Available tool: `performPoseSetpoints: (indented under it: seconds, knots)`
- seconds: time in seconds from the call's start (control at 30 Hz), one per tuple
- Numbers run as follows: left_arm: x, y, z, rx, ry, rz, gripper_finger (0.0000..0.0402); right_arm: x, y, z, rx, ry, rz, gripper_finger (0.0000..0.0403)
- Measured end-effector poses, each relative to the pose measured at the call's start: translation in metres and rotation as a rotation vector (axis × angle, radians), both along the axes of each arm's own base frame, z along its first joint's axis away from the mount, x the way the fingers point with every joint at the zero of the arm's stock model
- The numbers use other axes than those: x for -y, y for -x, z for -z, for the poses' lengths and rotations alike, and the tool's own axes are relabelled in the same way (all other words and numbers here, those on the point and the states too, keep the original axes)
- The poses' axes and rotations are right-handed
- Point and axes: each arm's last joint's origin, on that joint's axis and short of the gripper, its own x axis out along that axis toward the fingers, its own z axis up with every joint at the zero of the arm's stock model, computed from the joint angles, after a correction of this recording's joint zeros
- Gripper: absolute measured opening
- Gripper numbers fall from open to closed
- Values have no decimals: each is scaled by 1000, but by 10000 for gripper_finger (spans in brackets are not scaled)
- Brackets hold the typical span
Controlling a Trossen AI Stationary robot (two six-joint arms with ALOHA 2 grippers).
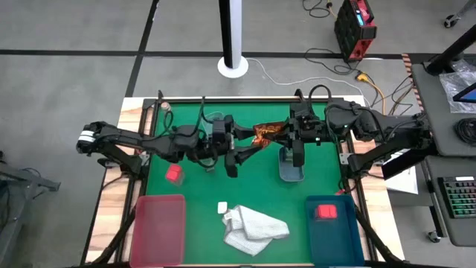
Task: Sort spices by type
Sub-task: Put the bottom orange spice pack into the pink bin
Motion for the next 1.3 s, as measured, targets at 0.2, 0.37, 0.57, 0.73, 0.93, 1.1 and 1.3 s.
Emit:
performPoseSetpoints:
  seconds: [0.2, 0.37, 0.57, 0.73, 0.93, 1.1, 1.3]
  knots:
    - [2, -17, -13, -83, -76, -14, 243, 0, -1, 1, -6, 4, -5, 13]
    - [2, -17, -22, -162, -123, -17, 200, -1, -1, 1, -5, 5, -22, 13]
    - [1, -7, -27, -178, -156, -19, 98, -2, -1, 1, -6, 10, -38, 13]
    - [0, -2, -26, -223, -162, -14, 15, -2, -1, 2, -11, 11, -34, 13]
    - [1, -1, -26, -226, -160, -16, 30, -2, -1, 2, -10, 10, -41, 13]
    - [0, 4, -29, -238, -156, -12, 24, -3, -1, 1, -3, 20, -82, 13]
    - [0, 6, -30, -239, -108, -2, 41, -3, 0, 0, 0, 60, -101, 13]
